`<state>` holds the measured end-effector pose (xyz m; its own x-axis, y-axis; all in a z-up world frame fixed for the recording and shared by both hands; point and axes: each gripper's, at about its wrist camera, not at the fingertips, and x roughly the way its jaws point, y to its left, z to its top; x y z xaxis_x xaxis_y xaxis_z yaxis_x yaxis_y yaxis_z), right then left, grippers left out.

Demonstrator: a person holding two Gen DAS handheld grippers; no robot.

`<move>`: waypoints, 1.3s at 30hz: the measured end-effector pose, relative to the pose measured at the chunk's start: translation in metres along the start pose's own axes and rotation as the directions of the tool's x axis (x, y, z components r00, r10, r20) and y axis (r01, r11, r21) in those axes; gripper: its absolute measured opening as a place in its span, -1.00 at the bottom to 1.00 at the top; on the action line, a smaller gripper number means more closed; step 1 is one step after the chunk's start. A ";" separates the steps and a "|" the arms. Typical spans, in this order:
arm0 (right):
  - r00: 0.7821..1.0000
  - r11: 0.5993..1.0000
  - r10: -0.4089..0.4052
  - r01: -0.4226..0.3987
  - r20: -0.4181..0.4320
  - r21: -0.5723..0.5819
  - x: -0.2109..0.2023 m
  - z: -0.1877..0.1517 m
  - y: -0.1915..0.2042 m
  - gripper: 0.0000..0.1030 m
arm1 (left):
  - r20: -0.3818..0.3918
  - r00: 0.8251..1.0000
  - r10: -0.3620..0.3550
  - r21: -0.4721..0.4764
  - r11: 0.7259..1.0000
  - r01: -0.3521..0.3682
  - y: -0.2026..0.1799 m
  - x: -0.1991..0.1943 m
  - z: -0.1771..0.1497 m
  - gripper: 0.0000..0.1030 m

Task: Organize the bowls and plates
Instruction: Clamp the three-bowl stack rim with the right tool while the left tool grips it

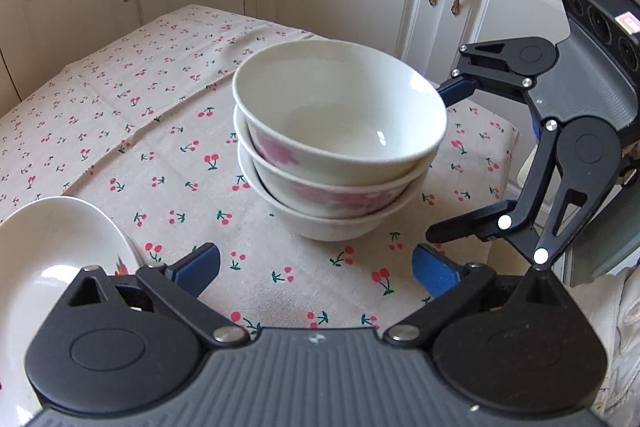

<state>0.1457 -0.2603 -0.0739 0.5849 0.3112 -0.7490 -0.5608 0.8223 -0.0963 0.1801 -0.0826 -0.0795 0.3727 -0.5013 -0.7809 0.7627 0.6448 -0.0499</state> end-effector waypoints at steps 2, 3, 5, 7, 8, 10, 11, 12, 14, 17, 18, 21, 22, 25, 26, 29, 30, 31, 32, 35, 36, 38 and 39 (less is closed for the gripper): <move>1.000 1.000 0.001 -0.001 -0.017 -0.001 0.006 -0.001 -0.002 1.00 | -0.019 1.000 0.009 0.030 1.000 -0.009 -0.001 0.007 0.001 0.97; 1.000 1.000 0.000 -0.001 -0.025 -0.002 0.008 -0.002 -0.002 1.00 | -0.026 1.000 0.015 0.048 0.999 -0.013 -0.001 0.009 0.001 0.97; 0.999 1.000 0.002 -0.003 -0.035 -0.004 0.012 -0.003 -0.004 1.00 | -0.048 0.999 0.015 0.065 0.998 -0.012 0.000 0.015 0.001 0.97; 0.999 1.000 0.010 -0.010 -0.047 -0.001 0.016 -0.003 -0.006 1.00 | -0.061 0.998 0.006 0.075 0.997 -0.002 0.002 0.019 0.003 0.97; 0.999 1.000 0.015 -0.015 -0.051 -0.001 0.018 -0.003 -0.007 1.00 | -0.065 0.998 0.010 0.087 0.996 -0.005 0.002 0.020 0.003 0.97; 0.998 1.000 0.018 -0.019 -0.056 -0.007 0.021 -0.003 -0.009 1.00 | -0.076 0.997 0.011 0.102 0.995 -0.003 0.002 0.024 0.006 0.97; 0.998 1.000 0.020 -0.021 -0.057 -0.010 0.021 -0.003 -0.008 1.00 | -0.077 0.997 0.005 0.105 0.994 0.003 0.003 0.024 0.007 0.97; 0.998 1.000 0.023 -0.024 -0.058 -0.012 0.022 -0.003 -0.009 1.00 | -0.073 0.997 0.002 0.107 0.994 0.005 0.004 0.024 0.008 0.97; 0.998 0.999 0.038 -0.039 -0.054 -0.016 0.023 -0.001 -0.011 1.00 | -0.075 0.997 -0.009 0.115 0.993 0.018 0.007 0.025 0.011 0.96; 0.997 0.997 0.058 -0.060 -0.045 -0.039 0.023 0.003 -0.013 1.00 | -0.072 0.997 -0.024 0.130 0.991 0.033 0.011 0.025 0.014 0.93; 0.997 0.997 0.064 -0.066 -0.041 -0.051 0.023 0.005 -0.013 1.00 | -0.071 0.997 -0.032 0.133 0.990 0.041 0.012 0.025 0.015 0.92; 0.994 0.991 0.106 -0.107 -0.020 -0.079 0.022 0.011 -0.014 1.00 | -0.066 0.996 -0.063 0.154 0.985 0.073 0.015 0.024 0.017 0.92; 0.992 0.988 0.122 -0.122 -0.015 -0.092 0.021 0.014 -0.015 1.00 | -0.063 0.996 -0.068 0.170 0.982 0.078 0.016 0.023 0.018 0.91; 0.989 0.978 0.148 -0.149 -0.016 -0.143 0.021 0.019 -0.014 0.98 | -0.058 0.994 -0.095 0.201 0.974 0.105 0.019 0.021 0.021 0.80; 0.988 0.975 0.153 -0.155 -0.022 -0.158 0.021 0.021 -0.014 0.98 | -0.056 0.993 -0.108 0.205 0.972 0.118 0.021 0.021 0.022 0.79; 0.985 0.968 0.167 -0.172 -0.042 -0.185 0.024 0.026 -0.015 0.92 | -0.056 0.987 -0.149 0.211 0.965 0.158 0.026 0.021 0.025 0.77; 0.984 0.965 0.170 -0.176 -0.048 -0.194 0.024 0.027 -0.015 0.92 | -0.060 0.985 -0.160 0.214 0.962 0.169 0.027 0.021 0.026 0.74; 0.984 0.963 0.171 -0.178 -0.053 -0.202 0.025 0.028 -0.016 0.91 | -0.064 0.983 -0.169 0.219 0.959 0.179 0.028 0.021 0.026 0.73; 0.983 0.961 0.174 -0.182 -0.057 -0.208 0.025 0.030 -0.016 0.90 | -0.068 0.981 -0.179 0.226 0.955 0.190 0.028 0.022 0.026 0.71; 0.979 0.955 0.190 -0.201 -0.071 -0.219 0.024 0.034 -0.016 0.89 | -0.082 0.976 -0.203 0.235 0.947 0.217 0.030 0.024 0.028 0.66; 0.977 0.952 0.198 -0.211 -0.077 -0.222 0.024 0.035 -0.016 0.88 | -0.086 0.973 -0.216 0.237 0.944 0.231 0.031 0.024 0.029 0.62; 0.975 0.948 0.202 -0.217 -0.087 -0.231 0.024 0.037 -0.016 0.85 | -0.092 0.970 -0.227 0.248 0.938 0.243 0.034 0.025 0.031 0.62; 0.974 0.947 0.207 -0.223 -0.092 -0.231 0.026 0.039 -0.017 0.84 | -0.094 0.969 -0.230 0.254 0.935 0.247 0.034 0.026 0.031 0.62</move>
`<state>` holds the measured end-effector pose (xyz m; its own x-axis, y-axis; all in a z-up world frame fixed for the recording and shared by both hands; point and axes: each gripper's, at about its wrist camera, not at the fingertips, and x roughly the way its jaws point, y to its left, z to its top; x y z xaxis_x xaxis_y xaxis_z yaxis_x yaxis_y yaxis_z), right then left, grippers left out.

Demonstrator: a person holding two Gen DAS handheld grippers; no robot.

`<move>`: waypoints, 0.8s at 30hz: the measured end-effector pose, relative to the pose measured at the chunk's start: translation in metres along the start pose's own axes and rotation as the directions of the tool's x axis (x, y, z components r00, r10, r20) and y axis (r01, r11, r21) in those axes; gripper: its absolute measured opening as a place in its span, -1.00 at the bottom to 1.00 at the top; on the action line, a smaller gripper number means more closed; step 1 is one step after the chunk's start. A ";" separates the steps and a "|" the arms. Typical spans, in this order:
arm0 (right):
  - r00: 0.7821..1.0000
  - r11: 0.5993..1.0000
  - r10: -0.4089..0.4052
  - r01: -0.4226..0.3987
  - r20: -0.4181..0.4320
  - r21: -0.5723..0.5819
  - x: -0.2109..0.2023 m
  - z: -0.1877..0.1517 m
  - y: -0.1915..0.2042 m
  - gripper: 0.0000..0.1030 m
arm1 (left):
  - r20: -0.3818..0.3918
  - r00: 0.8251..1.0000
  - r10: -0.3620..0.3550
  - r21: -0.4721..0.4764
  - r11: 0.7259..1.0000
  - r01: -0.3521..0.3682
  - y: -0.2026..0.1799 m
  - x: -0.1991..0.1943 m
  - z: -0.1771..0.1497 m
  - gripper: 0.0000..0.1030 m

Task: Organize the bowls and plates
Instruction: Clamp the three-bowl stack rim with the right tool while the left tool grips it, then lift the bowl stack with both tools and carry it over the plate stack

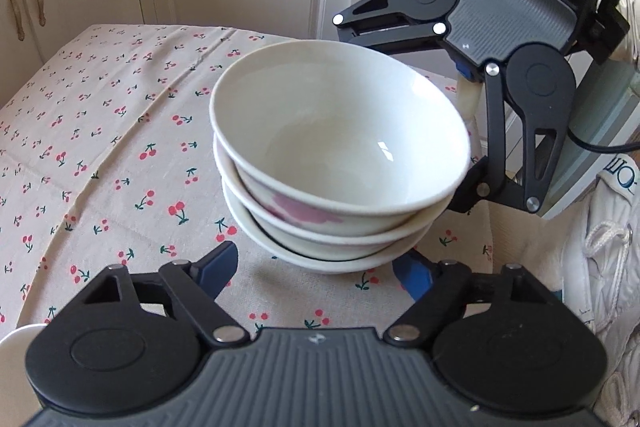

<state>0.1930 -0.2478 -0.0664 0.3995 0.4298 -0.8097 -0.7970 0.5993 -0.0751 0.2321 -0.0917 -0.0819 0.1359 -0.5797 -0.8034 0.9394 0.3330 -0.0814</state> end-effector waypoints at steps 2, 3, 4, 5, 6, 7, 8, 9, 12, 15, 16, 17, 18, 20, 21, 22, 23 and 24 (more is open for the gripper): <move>1.000 1.000 0.006 -0.006 -0.004 0.001 0.000 0.001 -0.001 0.83 | -0.003 1.000 -0.011 0.004 1.000 0.011 0.002 0.001 0.001 0.62; 1.000 1.000 0.010 -0.010 -0.006 0.003 0.000 0.002 -0.001 0.83 | -0.003 1.000 -0.016 0.005 1.000 0.016 0.002 0.001 0.002 0.62; 1.000 1.000 0.013 -0.013 -0.008 0.004 0.001 0.002 -0.001 0.82 | -0.003 1.000 -0.018 0.008 1.000 0.018 0.002 0.001 0.002 0.62; 1.000 1.000 0.016 -0.016 -0.010 0.005 0.002 0.003 -0.003 0.81 | -0.004 1.000 -0.020 0.014 1.000 0.020 0.003 0.001 0.002 0.61; 1.000 1.000 0.016 -0.016 -0.011 0.005 0.001 0.002 -0.002 0.80 | -0.006 1.000 -0.021 0.016 1.000 0.021 0.003 0.001 0.002 0.61; 1.000 1.000 0.018 -0.018 -0.013 0.005 0.001 0.002 -0.002 0.79 | -0.008 1.000 -0.022 0.019 1.000 0.022 0.003 0.002 0.003 0.61; 1.000 1.000 0.020 -0.020 -0.012 0.005 0.002 0.003 -0.002 0.76 | -0.009 1.000 -0.026 0.022 0.999 0.026 0.003 0.002 0.003 0.61; 1.000 1.000 0.023 -0.023 -0.011 0.004 0.002 0.003 -0.002 0.74 | -0.009 1.000 -0.029 0.023 0.999 0.029 0.004 0.002 0.003 0.59; 1.000 1.000 0.022 -0.022 -0.012 0.004 0.002 0.002 -0.002 0.74 | -0.012 0.999 -0.035 0.033 0.999 0.035 0.003 0.002 0.004 0.56; 1.000 1.000 0.020 -0.020 -0.014 0.004 0.002 0.002 -0.002 0.74 | -0.014 0.999 -0.046 0.033 0.998 0.046 0.003 0.002 0.005 0.52; 1.000 1.000 0.019 -0.019 -0.015 0.004 0.002 0.002 -0.002 0.74 | -0.013 0.999 -0.046 0.035 0.998 0.046 0.003 0.002 0.005 0.51; 1.000 1.000 0.020 -0.020 -0.015 0.004 0.002 0.002 -0.002 0.74 | -0.013 0.999 -0.044 0.040 0.998 0.045 0.002 0.002 0.005 0.51; 1.000 1.000 0.020 -0.020 -0.015 0.004 0.002 0.002 -0.002 0.74 | -0.014 0.999 -0.045 0.040 0.998 0.045 0.003 0.002 0.005 0.51; 1.000 1.000 0.020 -0.020 -0.014 0.005 0.002 0.003 -0.002 0.74 | -0.014 0.999 -0.043 0.041 0.998 0.043 0.002 0.002 0.005 0.51; 1.000 1.000 0.019 -0.019 -0.014 0.004 0.002 0.003 -0.002 0.74 | -0.015 0.999 -0.042 0.043 0.998 0.043 0.002 0.002 0.005 0.51; 1.000 1.000 0.019 -0.019 -0.015 0.005 0.002 0.003 -0.002 0.74 | -0.016 0.999 -0.043 0.044 0.998 0.044 0.002 0.002 0.005 0.51; 1.000 1.000 0.019 -0.019 -0.015 0.003 0.002 0.003 -0.002 0.74 | -0.018 0.999 -0.044 0.046 0.998 0.045 0.002 0.002 0.006 0.51; 1.000 1.000 0.020 -0.020 -0.015 0.003 0.002 0.003 -0.002 0.74 | -0.019 0.999 -0.045 0.049 0.998 0.046 0.002 0.002 0.006 0.51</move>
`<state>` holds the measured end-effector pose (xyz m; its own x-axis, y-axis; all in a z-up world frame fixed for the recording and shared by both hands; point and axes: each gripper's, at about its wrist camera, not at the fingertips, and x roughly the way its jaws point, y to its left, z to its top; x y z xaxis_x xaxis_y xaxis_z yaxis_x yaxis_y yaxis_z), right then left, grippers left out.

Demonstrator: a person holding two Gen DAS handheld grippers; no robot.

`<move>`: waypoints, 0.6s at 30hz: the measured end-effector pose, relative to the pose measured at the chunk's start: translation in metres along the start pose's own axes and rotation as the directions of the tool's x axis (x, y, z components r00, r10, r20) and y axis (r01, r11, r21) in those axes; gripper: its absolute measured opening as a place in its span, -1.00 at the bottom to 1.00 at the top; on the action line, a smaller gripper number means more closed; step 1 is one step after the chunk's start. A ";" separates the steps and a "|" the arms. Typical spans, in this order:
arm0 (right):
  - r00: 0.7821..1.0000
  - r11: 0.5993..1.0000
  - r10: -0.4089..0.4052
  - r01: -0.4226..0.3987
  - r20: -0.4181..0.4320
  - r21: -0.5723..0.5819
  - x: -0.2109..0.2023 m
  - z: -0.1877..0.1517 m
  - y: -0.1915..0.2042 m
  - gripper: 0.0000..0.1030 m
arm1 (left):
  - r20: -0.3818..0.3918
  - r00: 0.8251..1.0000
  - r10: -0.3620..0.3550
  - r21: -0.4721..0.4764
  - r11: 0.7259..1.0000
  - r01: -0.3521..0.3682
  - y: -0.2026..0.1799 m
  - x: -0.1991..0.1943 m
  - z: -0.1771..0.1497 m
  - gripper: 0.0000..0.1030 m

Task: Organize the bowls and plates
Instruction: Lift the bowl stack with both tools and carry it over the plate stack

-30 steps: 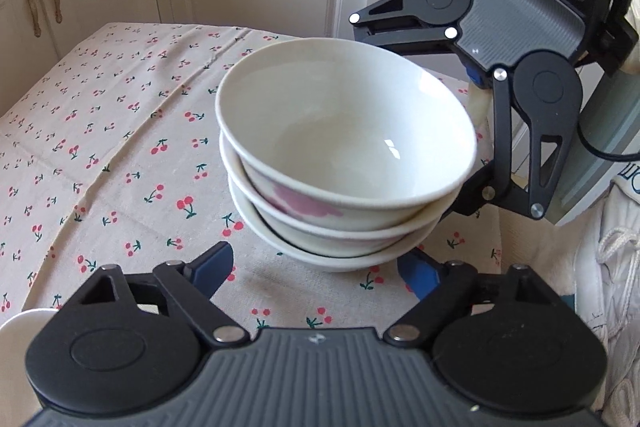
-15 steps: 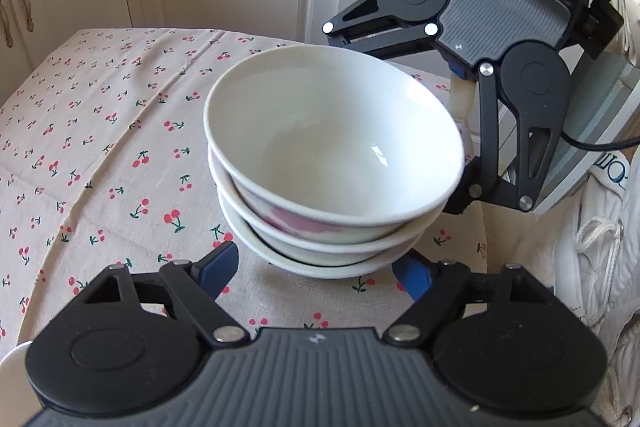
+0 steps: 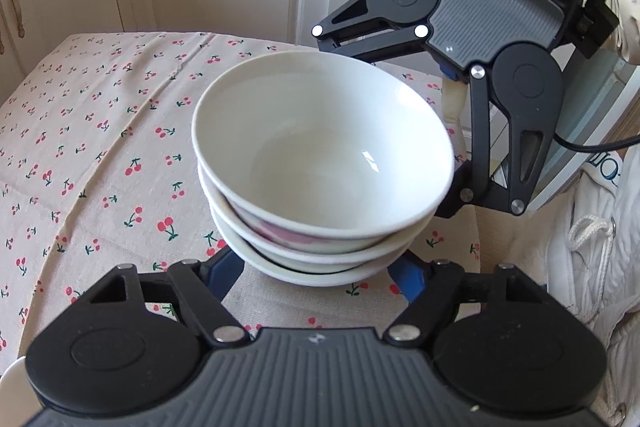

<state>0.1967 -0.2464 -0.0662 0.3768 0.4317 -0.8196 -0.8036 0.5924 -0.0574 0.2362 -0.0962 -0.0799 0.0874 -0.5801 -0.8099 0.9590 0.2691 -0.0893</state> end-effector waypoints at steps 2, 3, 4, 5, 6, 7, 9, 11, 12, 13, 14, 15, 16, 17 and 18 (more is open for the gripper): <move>1.000 1.000 0.001 -0.001 -0.003 0.000 0.000 0.000 0.000 0.74 | -0.003 1.000 -0.002 0.007 1.000 0.002 0.001 0.000 0.000 0.51; 1.000 1.000 0.002 -0.002 -0.004 -0.002 0.000 0.000 0.000 0.74 | -0.004 1.000 -0.001 0.009 1.000 0.001 0.000 0.000 0.000 0.51; 1.000 1.000 0.003 -0.003 -0.005 -0.001 0.000 0.000 0.000 0.74 | -0.005 1.000 0.000 0.011 1.000 0.000 0.000 0.000 0.001 0.51; 1.000 1.000 0.004 -0.004 -0.006 -0.001 0.000 0.000 0.000 0.74 | -0.007 1.000 0.001 0.013 1.000 0.000 0.000 -0.001 0.001 0.51; 1.000 1.000 0.005 -0.005 -0.007 -0.002 -0.001 0.000 0.000 0.74 | -0.008 1.000 0.001 0.013 1.000 -0.001 0.000 -0.001 0.001 0.51; 1.000 1.000 0.006 -0.006 -0.008 -0.003 -0.001 0.000 0.000 0.74 | -0.010 1.000 0.001 0.014 1.000 -0.001 0.000 -0.001 0.002 0.51; 1.000 1.000 0.008 -0.008 -0.010 -0.002 -0.001 0.000 -0.001 0.74 | -0.011 1.000 0.002 0.016 1.000 -0.001 0.000 -0.002 0.002 0.51; 1.000 1.000 0.009 -0.009 -0.010 -0.002 -0.002 0.001 -0.001 0.74 | -0.013 1.000 -0.001 0.012 1.000 0.001 0.000 -0.002 0.003 0.51; 1.000 1.000 0.010 -0.010 -0.010 0.000 -0.002 0.001 -0.001 0.74 | -0.014 1.000 -0.002 0.012 1.000 0.002 0.000 -0.003 0.003 0.51; 1.000 1.000 0.010 -0.010 -0.010 0.001 -0.002 0.001 -0.001 0.74 | -0.014 1.000 -0.002 0.013 1.000 0.002 0.000 -0.003 0.003 0.51; 1.000 1.000 0.009 -0.009 -0.011 0.004 -0.002 0.001 -0.001 0.74 | -0.014 1.000 -0.003 0.013 1.000 0.003 0.000 -0.003 0.003 0.51; 1.000 1.000 0.008 -0.008 -0.010 0.005 -0.002 0.002 -0.001 0.74 | -0.012 1.000 -0.004 0.012 1.000 0.004 0.000 -0.003 0.003 0.51; 1.000 1.000 0.009 -0.009 -0.009 0.008 -0.002 0.001 -0.001 0.74 | -0.010 1.000 -0.005 0.010 1.000 0.005 0.001 -0.003 0.002 0.51; 1.000 1.000 0.009 -0.009 -0.008 0.011 -0.002 0.001 -0.001 0.74 | -0.008 1.000 -0.004 0.010 1.000 0.004 0.001 -0.003 0.002 0.51; 1.000 1.000 0.007 -0.007 -0.007 0.011 -0.002 0.001 -0.001 0.74 | -0.007 1.000 -0.003 0.010 1.000 0.003 0.000 -0.003 0.002 0.51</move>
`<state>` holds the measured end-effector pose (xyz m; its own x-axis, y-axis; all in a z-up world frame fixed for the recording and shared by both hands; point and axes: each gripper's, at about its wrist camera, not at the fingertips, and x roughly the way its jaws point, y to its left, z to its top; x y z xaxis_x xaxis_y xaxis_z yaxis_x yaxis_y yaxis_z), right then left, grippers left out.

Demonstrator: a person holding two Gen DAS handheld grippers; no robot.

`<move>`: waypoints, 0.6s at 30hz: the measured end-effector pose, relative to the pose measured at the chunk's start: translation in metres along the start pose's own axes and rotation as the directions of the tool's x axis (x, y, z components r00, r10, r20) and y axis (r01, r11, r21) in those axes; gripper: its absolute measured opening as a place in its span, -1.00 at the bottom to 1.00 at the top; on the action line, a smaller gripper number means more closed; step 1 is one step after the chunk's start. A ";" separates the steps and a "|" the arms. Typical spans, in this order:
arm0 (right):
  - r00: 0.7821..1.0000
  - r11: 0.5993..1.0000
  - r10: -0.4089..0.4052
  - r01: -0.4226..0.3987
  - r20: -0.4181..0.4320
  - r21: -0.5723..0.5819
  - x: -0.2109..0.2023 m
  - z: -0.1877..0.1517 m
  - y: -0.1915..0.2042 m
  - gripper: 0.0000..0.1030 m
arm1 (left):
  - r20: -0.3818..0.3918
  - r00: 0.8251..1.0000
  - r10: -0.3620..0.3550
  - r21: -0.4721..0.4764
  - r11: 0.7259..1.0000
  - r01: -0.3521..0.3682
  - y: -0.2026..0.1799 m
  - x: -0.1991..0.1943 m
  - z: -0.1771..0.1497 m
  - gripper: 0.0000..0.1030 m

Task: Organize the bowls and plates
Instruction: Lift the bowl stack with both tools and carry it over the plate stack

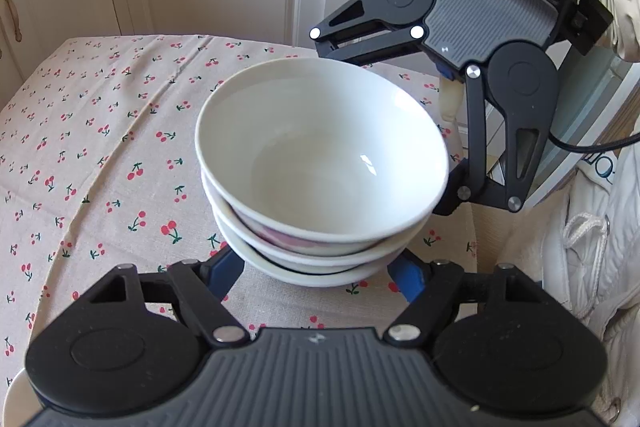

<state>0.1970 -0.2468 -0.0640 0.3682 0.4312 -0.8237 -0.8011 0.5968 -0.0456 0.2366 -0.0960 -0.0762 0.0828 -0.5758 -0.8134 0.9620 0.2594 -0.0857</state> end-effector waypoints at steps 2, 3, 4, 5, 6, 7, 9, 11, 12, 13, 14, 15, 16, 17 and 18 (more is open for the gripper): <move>1.000 1.000 -0.002 0.002 -0.001 0.001 0.000 0.000 0.000 0.74 | 0.004 1.000 0.001 0.003 1.000 -0.001 0.000 0.000 0.000 0.51; 1.000 1.000 -0.002 0.002 -0.001 0.004 0.000 0.000 0.000 0.74 | 0.007 1.000 0.000 0.002 1.000 0.000 0.000 0.000 -0.001 0.50; 1.000 1.000 -0.003 0.003 0.000 0.004 0.000 0.000 0.000 0.74 | 0.009 1.000 0.000 0.002 1.000 0.000 0.000 0.000 -0.001 0.50; 1.000 1.000 -0.003 0.003 0.000 0.007 0.000 0.001 0.000 0.74 | 0.011 1.000 0.002 0.005 1.000 -0.002 -0.001 -0.001 -0.001 0.50; 1.000 1.000 -0.004 0.004 0.000 0.008 0.000 0.001 0.001 0.74 | 0.011 1.000 0.004 0.007 1.000 -0.004 -0.001 -0.001 -0.001 0.50; 1.000 1.000 -0.005 0.005 -0.001 0.008 0.000 0.001 0.001 0.74 | 0.011 1.000 0.004 0.006 1.000 -0.005 -0.002 -0.001 -0.001 0.50; 1.000 1.000 -0.005 0.005 -0.002 0.010 0.000 0.001 0.001 0.74 | 0.011 1.000 0.006 0.006 1.000 -0.006 -0.003 -0.002 -0.002 0.50; 1.000 1.000 -0.002 0.002 -0.004 0.012 -0.001 0.003 0.001 0.73 | 0.011 1.000 0.006 0.005 1.000 -0.006 -0.003 -0.004 -0.001 0.50; 1.000 1.000 -0.002 0.002 -0.004 0.011 -0.002 0.004 0.001 0.73 | 0.013 1.000 0.008 0.005 1.000 -0.008 -0.004 -0.006 -0.001 0.50; 1.000 1.000 -0.004 0.004 -0.004 0.010 -0.003 0.006 0.002 0.73 | 0.017 1.000 0.012 0.005 1.000 -0.012 -0.004 -0.009 -0.001 0.50; 1.000 1.000 -0.008 0.008 -0.003 0.005 -0.004 0.008 0.003 0.73 | 0.022 1.000 0.020 0.006 1.000 -0.020 -0.005 -0.012 -0.001 0.50; 1.000 1.000 -0.012 0.012 -0.002 -0.003 -0.005 0.010 0.004 0.73 | 0.027 0.999 0.026 0.006 1.000 -0.026 -0.005 -0.015 -0.001 0.50; 1.000 1.000 -0.016 0.016 0.000 -0.011 -0.007 0.013 0.006 0.73 | 0.032 0.999 0.035 0.006 0.999 -0.035 -0.006 -0.019 -0.002 0.50; 1.000 1.000 -0.021 0.021 0.003 -0.020 -0.009 0.016 0.007 0.73 | 0.038 0.998 0.043 0.007 0.999 -0.043 -0.007 -0.024 -0.002 0.50; 1.000 0.999 -0.024 0.025 0.006 -0.028 -0.011 0.019 0.009 0.73 | 0.044 0.998 0.051 0.005 0.999 -0.052 -0.007 -0.029 -0.003 0.50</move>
<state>0.1952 -0.2329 -0.0447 0.3905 0.4206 -0.8189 -0.8045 0.5884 -0.0815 0.2264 -0.0790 -0.0540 0.1435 -0.5955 -0.7905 0.9577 0.2849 -0.0408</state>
